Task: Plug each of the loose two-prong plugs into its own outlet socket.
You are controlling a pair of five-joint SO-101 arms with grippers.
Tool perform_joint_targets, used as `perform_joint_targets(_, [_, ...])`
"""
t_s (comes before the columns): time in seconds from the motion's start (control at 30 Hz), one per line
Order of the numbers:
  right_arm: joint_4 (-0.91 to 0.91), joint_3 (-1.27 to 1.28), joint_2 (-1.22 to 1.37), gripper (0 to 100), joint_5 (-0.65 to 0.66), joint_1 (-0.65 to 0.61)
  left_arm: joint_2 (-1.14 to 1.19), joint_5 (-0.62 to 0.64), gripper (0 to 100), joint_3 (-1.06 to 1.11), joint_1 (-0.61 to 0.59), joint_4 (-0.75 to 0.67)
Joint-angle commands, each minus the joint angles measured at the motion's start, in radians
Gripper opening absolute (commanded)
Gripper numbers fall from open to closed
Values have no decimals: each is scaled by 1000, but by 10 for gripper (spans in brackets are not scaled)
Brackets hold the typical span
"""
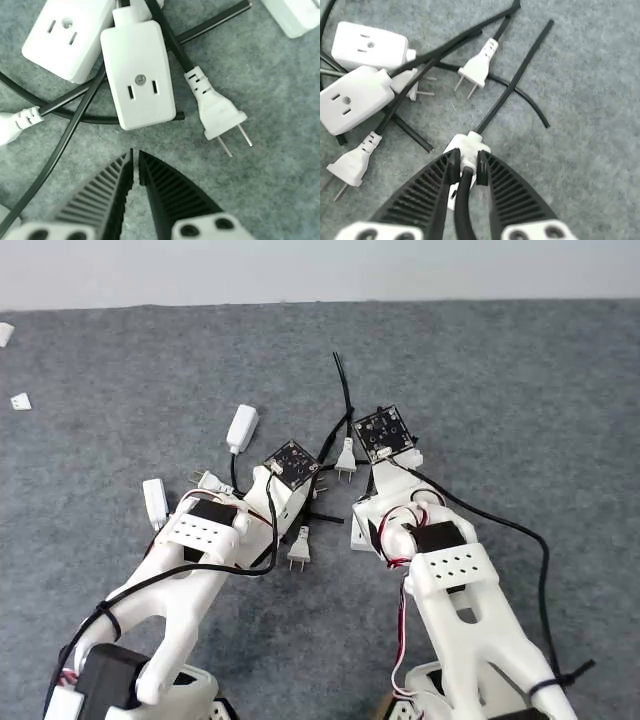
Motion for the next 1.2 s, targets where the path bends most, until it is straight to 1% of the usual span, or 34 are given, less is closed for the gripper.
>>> perform_joint_targets(0.0, [42, -3, -33, 8, -15, -21, -6, -12, 13, -30, 6, -14])
perform_joint_targets(0.23, [68, -9, -35, 8, -17, -36, -6, -12, 13, -30, 5, -15])
perform_joint_targets(0.47, [208, -97, -35, 8, -18, -33, -6, -12, 13, -30, 5, -15])
perform_joint_targets(0.6, [246, -123, -39, 8, -18, -31, -6, -12, 13, -30, 5, -17])
perform_joint_targets(0.9, [349, -127, -214, 8, -8, -33, -6, -12, 13, -30, 5, -18])
perform_joint_targets(1.03, [326, -127, -185, 8, 8, -30, -6, -12, 13, -30, 5, -18])
perform_joint_targets(1.17, [294, -152, -102, 8, 26, -33, -6, -12, 13, -30, 5, -18])
